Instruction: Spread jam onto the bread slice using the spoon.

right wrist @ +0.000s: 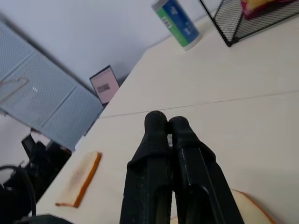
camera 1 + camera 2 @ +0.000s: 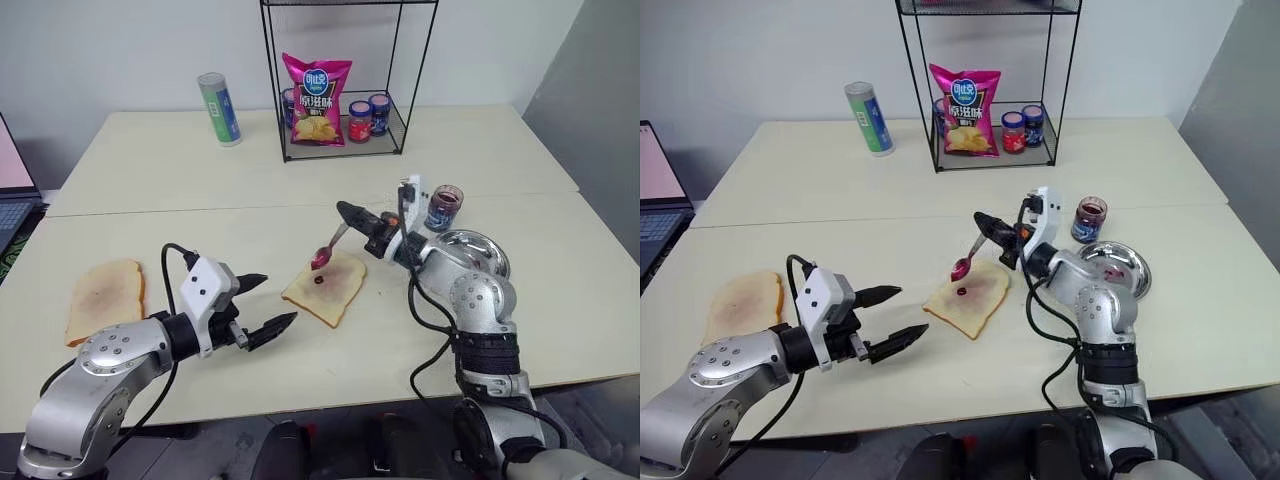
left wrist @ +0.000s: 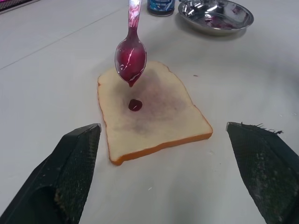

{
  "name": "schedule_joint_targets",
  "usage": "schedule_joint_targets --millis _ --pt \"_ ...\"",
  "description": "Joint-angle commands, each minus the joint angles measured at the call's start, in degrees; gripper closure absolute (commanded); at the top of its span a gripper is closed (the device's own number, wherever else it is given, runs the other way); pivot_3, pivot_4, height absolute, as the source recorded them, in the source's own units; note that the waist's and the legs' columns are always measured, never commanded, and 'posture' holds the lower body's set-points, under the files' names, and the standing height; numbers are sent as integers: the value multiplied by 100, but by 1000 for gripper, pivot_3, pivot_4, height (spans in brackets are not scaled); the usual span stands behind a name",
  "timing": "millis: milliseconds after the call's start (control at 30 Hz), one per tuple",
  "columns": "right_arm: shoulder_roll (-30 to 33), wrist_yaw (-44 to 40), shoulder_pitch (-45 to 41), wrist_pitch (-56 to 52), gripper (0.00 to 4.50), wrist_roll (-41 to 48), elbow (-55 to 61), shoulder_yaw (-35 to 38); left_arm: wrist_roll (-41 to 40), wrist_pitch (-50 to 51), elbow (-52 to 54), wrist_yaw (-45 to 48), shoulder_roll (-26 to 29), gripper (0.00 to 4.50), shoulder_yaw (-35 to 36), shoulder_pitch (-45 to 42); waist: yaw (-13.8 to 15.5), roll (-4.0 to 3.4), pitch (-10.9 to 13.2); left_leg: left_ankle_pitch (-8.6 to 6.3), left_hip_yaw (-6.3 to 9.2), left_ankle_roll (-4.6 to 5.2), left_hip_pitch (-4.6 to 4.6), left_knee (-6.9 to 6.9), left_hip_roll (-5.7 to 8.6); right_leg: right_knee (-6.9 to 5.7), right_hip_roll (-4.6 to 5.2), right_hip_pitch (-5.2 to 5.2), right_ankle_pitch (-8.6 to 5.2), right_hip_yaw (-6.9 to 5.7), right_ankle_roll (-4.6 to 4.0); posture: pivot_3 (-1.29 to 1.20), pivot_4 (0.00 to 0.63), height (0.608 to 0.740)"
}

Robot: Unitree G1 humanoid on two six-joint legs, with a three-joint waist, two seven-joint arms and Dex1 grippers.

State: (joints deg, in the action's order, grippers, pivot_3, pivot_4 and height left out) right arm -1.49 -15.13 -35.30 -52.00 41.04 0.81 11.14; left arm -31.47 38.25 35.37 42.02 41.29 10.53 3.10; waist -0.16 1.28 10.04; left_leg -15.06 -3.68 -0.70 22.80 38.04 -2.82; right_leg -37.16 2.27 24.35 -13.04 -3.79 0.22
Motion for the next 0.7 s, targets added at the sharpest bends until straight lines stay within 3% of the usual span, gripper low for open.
schedule_joint_targets --millis 33,400,700 --pt "-99 4 -3 32 4480 59 -6 -118 -18 -68 69 43 105 0 -1 -129 -2 0 0 0 -1 0 -1 0 0 0 0 0 0 1 0 0 150 740" --pt "-323 117 -21 322 4480 -56 -685 -96 -36 -55 -12 24 73 0 -52 -248 -12 0 0 0 0 0 1 -1 0 2 -3 1 -1 1 1 0 150 740" --pt "223 -234 144 700 4480 -532 -910 -289 -30 -74 -32 10 62 0 -103 -256 -13 0 0 0 1 0 0 -2 0 2 -3 0 -4 1 7 0 150 740"
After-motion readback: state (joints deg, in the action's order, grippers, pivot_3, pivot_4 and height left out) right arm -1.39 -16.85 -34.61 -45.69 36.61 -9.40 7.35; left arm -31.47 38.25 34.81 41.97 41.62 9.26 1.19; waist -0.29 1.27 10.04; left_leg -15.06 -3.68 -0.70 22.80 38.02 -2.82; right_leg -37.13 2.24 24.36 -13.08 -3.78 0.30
